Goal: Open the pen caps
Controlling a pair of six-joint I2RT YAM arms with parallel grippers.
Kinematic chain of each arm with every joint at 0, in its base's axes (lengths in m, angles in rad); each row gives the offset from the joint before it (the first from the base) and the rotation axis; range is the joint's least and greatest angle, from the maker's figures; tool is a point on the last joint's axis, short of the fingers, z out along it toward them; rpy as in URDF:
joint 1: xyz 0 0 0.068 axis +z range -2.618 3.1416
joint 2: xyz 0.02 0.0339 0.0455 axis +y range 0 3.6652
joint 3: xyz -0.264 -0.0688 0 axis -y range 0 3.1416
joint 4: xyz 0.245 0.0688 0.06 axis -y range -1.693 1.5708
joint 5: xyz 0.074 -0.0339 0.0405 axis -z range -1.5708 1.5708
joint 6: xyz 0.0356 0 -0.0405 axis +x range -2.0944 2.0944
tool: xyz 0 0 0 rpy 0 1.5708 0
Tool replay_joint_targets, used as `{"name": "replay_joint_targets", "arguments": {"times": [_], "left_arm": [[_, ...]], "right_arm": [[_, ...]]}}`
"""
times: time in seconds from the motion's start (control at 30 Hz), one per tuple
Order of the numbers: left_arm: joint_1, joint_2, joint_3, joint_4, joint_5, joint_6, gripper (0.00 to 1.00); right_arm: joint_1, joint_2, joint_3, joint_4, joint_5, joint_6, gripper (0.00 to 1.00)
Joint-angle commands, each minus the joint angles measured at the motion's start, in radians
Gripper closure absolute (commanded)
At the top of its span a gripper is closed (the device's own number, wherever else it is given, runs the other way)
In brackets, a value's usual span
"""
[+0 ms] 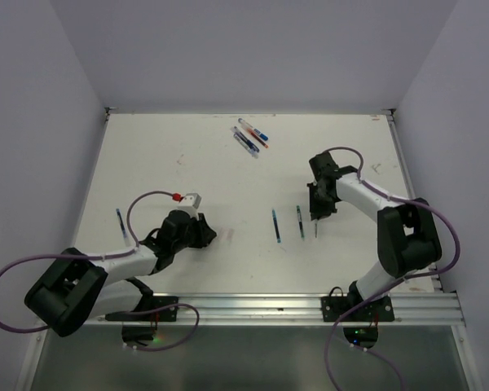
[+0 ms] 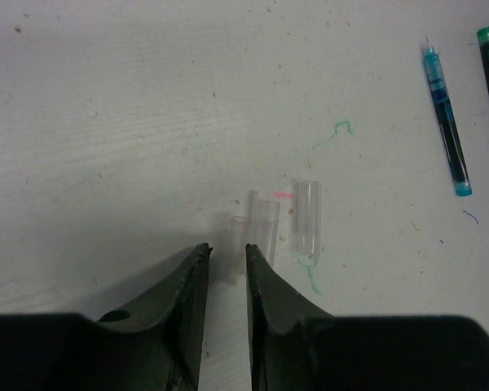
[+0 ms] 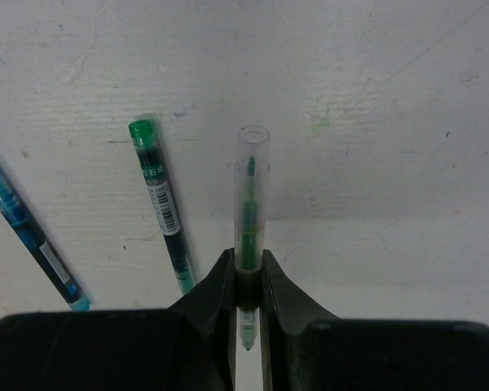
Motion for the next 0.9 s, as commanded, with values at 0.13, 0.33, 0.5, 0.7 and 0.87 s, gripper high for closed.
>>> {"name": "replay_joint_targets", "arguments": {"times": [0.13, 0.33, 0.5, 0.7, 0.87], "left_arm": [[0.007, 0.010, -0.040, 0.066, 0.000, -0.070, 0.69], [0.007, -0.029, -0.038, 0.039, -0.012, -0.075, 0.58], [0.007, -0.101, 0.003, -0.078, -0.090, -0.061, 0.48], [0.011, -0.225, 0.095, -0.265, -0.182, -0.027, 0.20], [0.026, -0.294, 0.180, -0.418, -0.230, 0.008, 0.18]], "right_arm": [[0.001, 0.042, -0.013, 0.054, -0.013, -0.020, 1.00], [0.009, 0.055, -0.024, 0.077, -0.026, -0.020, 0.93], [0.031, 0.058, -0.019, 0.087, -0.026, -0.017, 0.80], [0.040, 0.061, -0.017, 0.090, -0.013, -0.017, 0.68], [0.041, 0.009, -0.019, 0.084, 0.002, -0.008, 0.65]]}}
